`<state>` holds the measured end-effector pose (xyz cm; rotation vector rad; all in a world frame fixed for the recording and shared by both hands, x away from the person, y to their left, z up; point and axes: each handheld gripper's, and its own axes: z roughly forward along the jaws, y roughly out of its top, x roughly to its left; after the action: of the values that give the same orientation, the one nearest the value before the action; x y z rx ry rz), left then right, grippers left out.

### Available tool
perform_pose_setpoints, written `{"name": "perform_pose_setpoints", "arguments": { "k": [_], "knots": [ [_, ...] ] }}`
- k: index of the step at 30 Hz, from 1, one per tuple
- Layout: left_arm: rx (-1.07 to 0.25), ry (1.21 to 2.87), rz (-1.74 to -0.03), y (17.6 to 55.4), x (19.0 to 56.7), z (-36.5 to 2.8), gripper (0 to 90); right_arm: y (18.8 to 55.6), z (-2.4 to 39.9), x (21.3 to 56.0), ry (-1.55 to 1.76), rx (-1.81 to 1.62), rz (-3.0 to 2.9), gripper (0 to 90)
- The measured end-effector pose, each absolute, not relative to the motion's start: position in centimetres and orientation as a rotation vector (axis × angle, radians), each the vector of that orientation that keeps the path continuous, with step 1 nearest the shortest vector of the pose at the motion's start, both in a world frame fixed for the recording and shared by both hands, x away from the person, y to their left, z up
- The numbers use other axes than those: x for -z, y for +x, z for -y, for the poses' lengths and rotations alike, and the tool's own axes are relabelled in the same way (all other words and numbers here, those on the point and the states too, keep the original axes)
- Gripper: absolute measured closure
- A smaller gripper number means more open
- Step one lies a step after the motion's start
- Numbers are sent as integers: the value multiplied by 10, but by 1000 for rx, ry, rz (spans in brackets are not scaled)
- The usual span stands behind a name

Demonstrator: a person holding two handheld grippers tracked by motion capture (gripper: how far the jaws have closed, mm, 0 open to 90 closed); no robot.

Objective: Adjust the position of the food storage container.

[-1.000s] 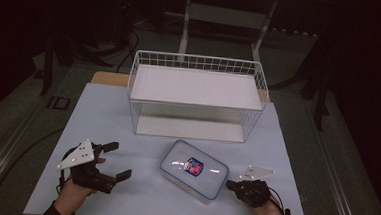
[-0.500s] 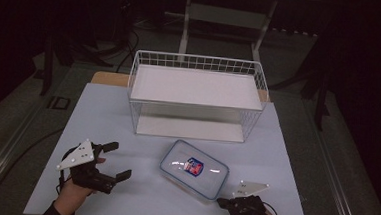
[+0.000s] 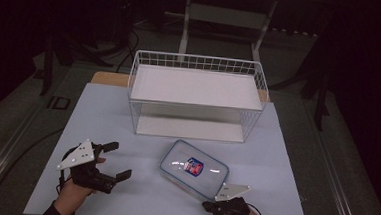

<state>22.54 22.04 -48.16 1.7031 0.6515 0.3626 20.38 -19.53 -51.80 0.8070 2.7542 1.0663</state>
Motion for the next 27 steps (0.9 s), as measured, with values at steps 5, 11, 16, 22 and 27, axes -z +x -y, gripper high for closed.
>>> {"name": "perform_pose_setpoints", "arguments": {
  "k": [5, 11, 16, 22, 27],
  "knots": [
    [-363, 1706, -649, 225, 481, -220, 0, 205, 198, 517, 813, -1069, -2740, 900],
    [-359, 1704, -650, 225, 482, -220, 0, 212, 208, 516, 881, -1043, -2685, 900],
    [-361, 1705, -650, 225, 482, -220, 0, 221, 217, 514, 917, -1021, -2635, 900],
    [-359, 1705, -650, 225, 482, -219, 0, 230, 228, 512, 941, -1013, -2593, 900],
    [-357, 1705, -652, 225, 482, -219, 0, 237, 233, 512, 961, -1006, -2568, 900]
  ]
}}
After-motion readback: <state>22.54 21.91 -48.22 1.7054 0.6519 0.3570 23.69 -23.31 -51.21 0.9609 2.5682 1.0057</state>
